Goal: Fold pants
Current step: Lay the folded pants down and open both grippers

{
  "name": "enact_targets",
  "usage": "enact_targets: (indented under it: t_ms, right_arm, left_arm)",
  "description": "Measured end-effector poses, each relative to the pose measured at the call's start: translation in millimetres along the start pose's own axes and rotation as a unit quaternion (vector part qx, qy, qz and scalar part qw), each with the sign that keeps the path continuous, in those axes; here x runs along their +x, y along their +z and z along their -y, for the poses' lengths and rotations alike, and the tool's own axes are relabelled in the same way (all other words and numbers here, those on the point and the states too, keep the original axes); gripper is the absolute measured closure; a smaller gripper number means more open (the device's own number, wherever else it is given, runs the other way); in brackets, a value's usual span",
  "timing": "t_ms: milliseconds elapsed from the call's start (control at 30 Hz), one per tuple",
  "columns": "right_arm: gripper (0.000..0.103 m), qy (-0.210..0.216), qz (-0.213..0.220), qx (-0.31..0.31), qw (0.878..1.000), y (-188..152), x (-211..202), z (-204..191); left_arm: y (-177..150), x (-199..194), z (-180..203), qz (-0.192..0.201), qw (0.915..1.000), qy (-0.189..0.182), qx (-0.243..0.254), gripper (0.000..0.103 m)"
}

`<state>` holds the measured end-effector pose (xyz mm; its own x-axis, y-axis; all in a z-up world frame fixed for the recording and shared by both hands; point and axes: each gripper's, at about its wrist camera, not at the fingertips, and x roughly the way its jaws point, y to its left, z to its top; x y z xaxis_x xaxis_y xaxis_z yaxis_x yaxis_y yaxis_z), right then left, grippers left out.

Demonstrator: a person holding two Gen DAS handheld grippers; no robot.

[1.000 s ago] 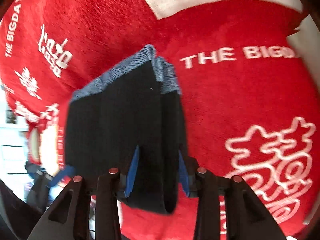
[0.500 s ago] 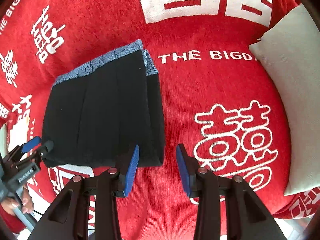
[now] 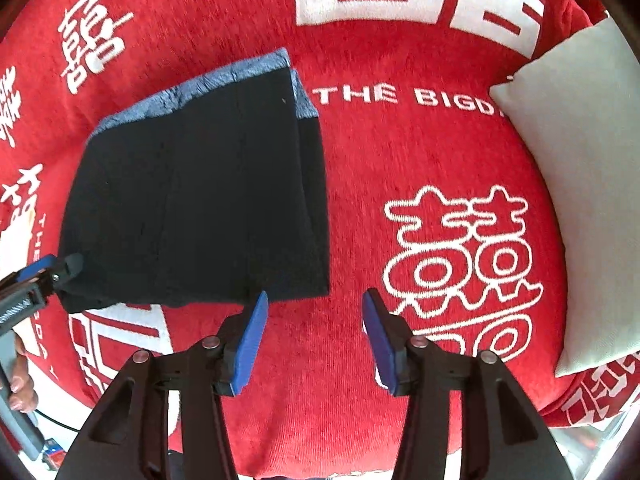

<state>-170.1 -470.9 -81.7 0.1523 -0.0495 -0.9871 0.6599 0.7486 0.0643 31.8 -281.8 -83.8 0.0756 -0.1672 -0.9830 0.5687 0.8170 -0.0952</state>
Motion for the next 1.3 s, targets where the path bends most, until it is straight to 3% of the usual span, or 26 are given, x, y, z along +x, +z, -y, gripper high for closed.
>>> enact_targets:
  t_ms: [267,467,800,1000,1067,1300]
  right_arm:
    - [0.048,0.0,-0.014,0.013,1.0,-7.1,3.5,10.8]
    - [0.042,0.004,-0.012,0.021,1.0,-7.2,0.7,15.9]
    - [0.04,0.012,-0.007,0.032,0.999,-3.8,-7.9,16.1]
    - [0.038,0.017,-0.002,0.033,0.999,-0.6,-11.7,15.7]
    - [0.038,0.018,-0.003,0.034,0.999,0.5,-10.2,16.4]
    - [0.038,0.021,-0.005,0.037,0.999,1.0,-10.1,16.3]
  left_arm:
    - [2.3,-4.8,-5.8,0.0,0.9999,0.01,0.002,0.023]
    - [2.4,-3.8,-3.8,-0.002,0.9998,0.017,0.004,0.023]
    - [5.2,-5.4,6.6,-0.003,0.998,0.055,0.03,0.023]
    - [5.2,-4.4,4.6,-0.006,0.998,0.055,0.03,0.022]
    - [4.9,-4.1,3.8,-0.007,0.9979,0.057,0.03,0.003]
    - [3.2,-4.6,2.6,-0.004,0.9976,0.061,0.033,0.003]
